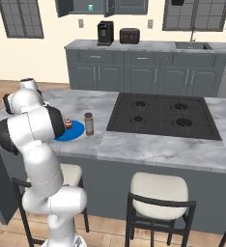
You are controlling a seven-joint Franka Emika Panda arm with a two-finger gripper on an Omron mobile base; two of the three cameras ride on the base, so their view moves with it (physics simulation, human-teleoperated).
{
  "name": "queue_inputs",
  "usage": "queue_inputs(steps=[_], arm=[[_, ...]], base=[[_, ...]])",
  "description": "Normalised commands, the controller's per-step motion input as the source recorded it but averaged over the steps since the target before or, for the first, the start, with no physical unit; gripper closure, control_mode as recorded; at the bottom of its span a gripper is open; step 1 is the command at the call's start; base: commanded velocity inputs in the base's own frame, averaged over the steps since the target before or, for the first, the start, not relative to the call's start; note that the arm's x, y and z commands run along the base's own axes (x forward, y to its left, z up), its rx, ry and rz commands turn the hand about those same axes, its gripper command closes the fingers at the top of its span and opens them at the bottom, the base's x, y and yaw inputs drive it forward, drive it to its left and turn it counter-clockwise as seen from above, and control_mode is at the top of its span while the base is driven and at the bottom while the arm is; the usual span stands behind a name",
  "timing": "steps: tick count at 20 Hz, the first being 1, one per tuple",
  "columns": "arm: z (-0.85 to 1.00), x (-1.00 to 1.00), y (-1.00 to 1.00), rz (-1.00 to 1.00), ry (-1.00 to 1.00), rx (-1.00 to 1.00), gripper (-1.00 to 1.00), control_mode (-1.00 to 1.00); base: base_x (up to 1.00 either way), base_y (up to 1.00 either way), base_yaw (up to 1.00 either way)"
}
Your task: Take the cinnamon bottle from the cabinet and place it on the dining table, next to the plate with the cupcake. Then take the chocolate from the dining counter and place it on the cupcake plate.
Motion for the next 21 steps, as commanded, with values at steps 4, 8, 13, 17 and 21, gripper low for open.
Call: queue_inputs(steps=[4,8,13,17,21], arm=[[0.00,-0.94,-0.06,-0.02,-0.20,0.00,-1.00,-1.00],[0.02,-0.94,-0.15,-0.06,-0.11,0.03,-1.00,-1.00],[0.14,-0.91,-0.23,-0.06,-0.01,0.07,-1.00,-1.00],[0.07,-0.90,-0.32,-0.02,-0.03,0.09,-1.00,-1.00],[0.03,-0.64,-0.55,0.00,0.00,0.09,-1.00,-1.00]], base=[[0.00,0.00,0.00],[0.00,0.00,0.00],[0.00,0.00,0.00],[0.00,0.00,0.00],[0.00,0.00,0.00]])
